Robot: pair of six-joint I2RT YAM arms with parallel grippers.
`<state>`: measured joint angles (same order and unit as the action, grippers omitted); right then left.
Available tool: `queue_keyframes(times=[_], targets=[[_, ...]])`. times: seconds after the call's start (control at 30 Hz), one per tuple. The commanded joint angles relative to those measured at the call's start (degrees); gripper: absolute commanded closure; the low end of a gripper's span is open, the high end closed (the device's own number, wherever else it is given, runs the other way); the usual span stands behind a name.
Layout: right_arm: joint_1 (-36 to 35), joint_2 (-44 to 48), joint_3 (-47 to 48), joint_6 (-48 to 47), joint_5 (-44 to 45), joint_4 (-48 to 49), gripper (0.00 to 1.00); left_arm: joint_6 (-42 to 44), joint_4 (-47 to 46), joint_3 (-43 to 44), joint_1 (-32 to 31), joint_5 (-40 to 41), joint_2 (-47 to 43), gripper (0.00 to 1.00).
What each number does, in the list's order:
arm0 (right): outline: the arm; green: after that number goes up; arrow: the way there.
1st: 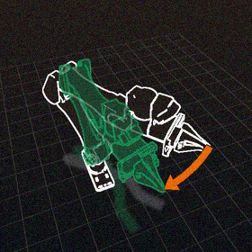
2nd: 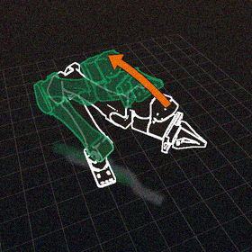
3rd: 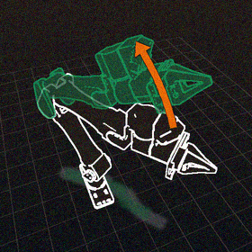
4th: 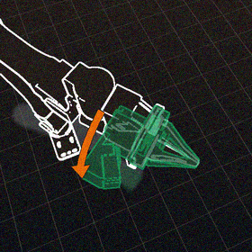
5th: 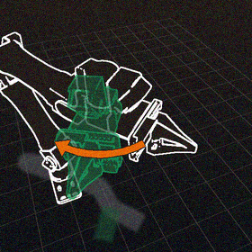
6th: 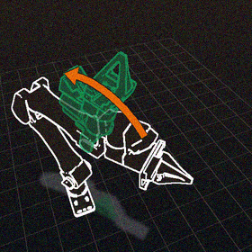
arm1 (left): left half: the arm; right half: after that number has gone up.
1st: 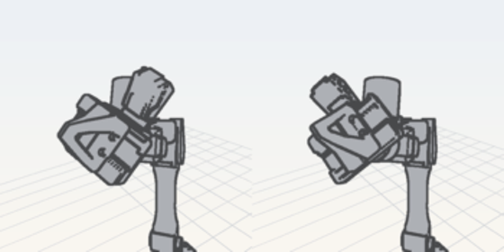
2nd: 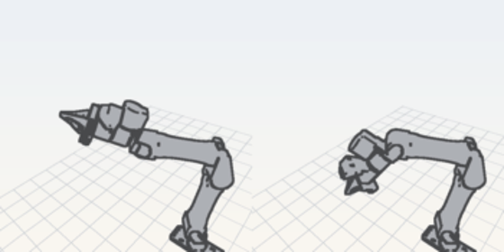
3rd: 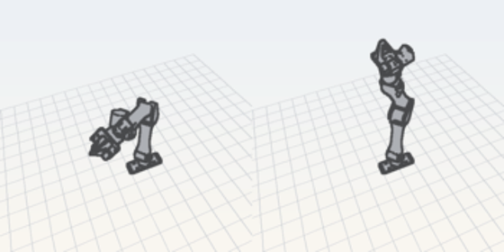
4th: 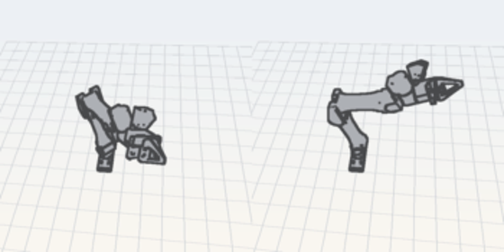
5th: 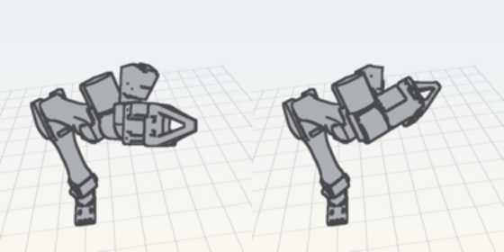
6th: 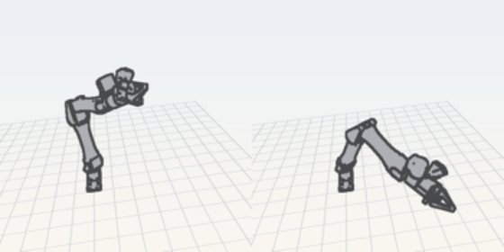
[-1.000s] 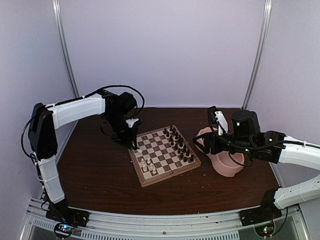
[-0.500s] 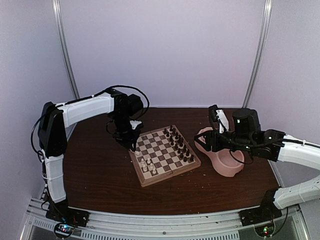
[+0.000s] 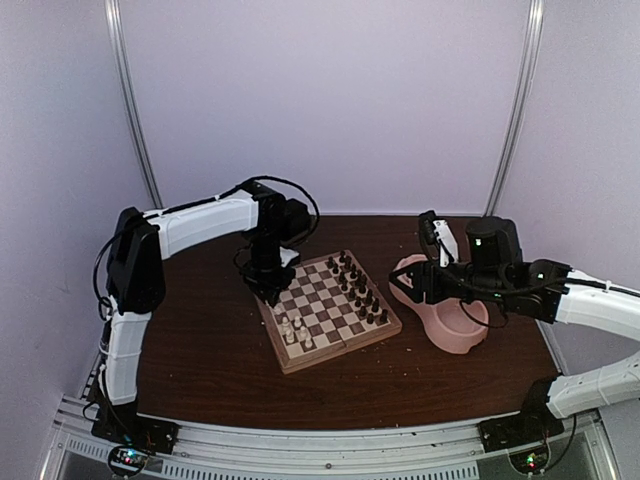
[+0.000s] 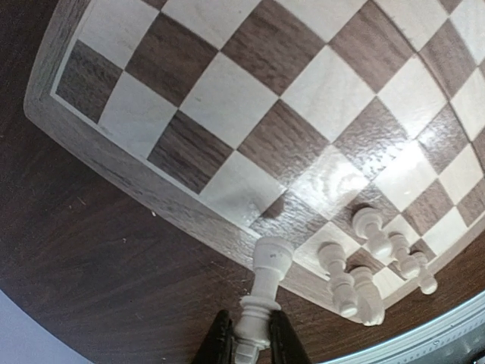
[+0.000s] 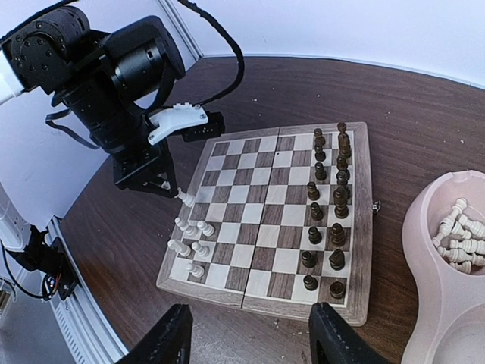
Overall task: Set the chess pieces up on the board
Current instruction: Place the king at e1.
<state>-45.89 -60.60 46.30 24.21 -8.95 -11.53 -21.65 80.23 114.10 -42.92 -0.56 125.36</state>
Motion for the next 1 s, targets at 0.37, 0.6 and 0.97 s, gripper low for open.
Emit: queue_keyframes(times=[0.37,0.6,0.97], targets=[[1.1,0.9,-0.6,0.6,-1.5,1.4,0.45,1.5,3.4,3.4,-1.0,2.0,3.4,0.95],[1.4,1.4,-1.0,0.8,-1.8,1.6,0.45,1.6,3.8,4.5,-1.8,2.1,4.9,0.93],[1.8,1.9,-0.9,0.8,-2.2,1.3,0.45,1.3,3.9,5.1,-2.3,2.2,6.2,0.9]])
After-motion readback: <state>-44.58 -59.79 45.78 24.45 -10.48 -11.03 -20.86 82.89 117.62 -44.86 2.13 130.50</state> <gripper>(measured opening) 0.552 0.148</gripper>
